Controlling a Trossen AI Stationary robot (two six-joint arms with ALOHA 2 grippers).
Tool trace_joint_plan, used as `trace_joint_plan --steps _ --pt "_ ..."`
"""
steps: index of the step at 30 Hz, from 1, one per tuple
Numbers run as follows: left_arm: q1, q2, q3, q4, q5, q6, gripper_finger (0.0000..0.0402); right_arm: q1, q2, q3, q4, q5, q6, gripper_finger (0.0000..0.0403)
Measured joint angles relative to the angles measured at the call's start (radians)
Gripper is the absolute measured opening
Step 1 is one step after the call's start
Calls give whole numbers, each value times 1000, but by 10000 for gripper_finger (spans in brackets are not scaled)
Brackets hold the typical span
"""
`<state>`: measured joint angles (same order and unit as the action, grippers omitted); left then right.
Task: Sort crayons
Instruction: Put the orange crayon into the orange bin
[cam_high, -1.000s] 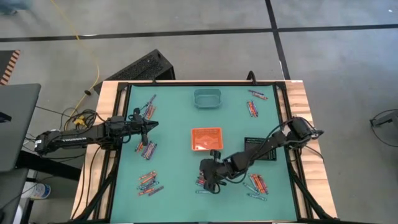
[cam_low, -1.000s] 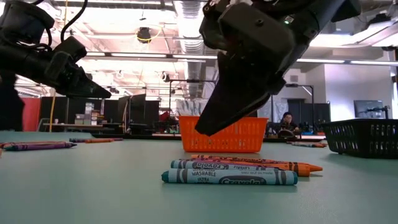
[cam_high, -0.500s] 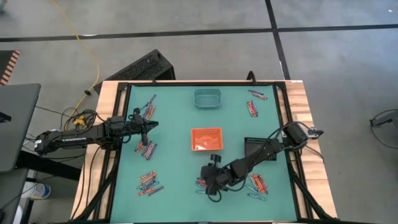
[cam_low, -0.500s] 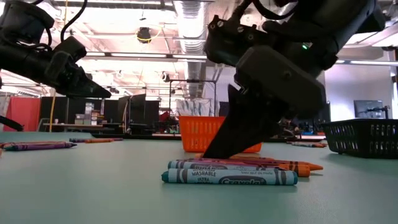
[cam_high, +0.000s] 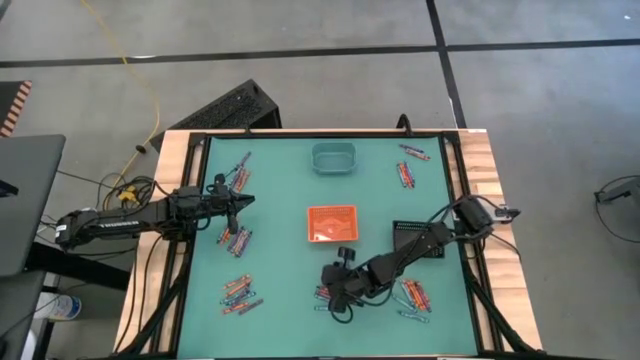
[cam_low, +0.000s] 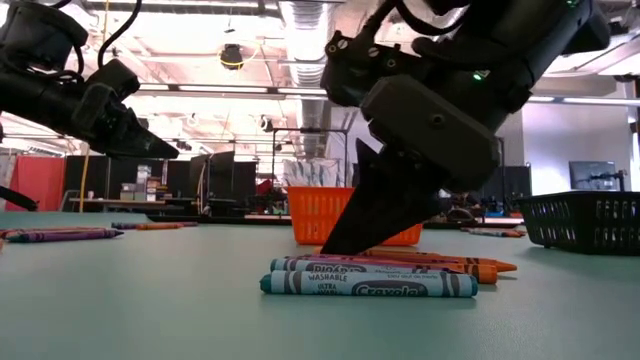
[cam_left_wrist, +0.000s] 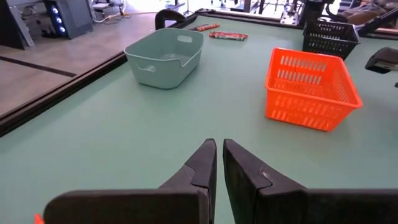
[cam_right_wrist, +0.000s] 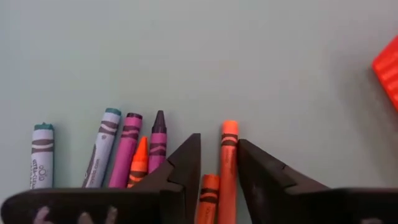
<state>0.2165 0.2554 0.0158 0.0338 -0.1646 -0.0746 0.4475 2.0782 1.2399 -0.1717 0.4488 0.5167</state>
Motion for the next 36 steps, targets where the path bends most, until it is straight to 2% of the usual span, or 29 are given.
trace_joint_plan --steps 10,24,30,36 --pt "0 0 0 0 0 0 17 -10 3 20 -11 -15 -28 106" --pt "0 0 0 0 0 0 17 -22 -2 18 58 -10 -98 7" --pt "0 0 0 0 0 0 17 -27 -99 26 56 -9 -174 6" --pt "0 0 0 0 0 0 17 -45 -253 28 32 -11 -352 5"
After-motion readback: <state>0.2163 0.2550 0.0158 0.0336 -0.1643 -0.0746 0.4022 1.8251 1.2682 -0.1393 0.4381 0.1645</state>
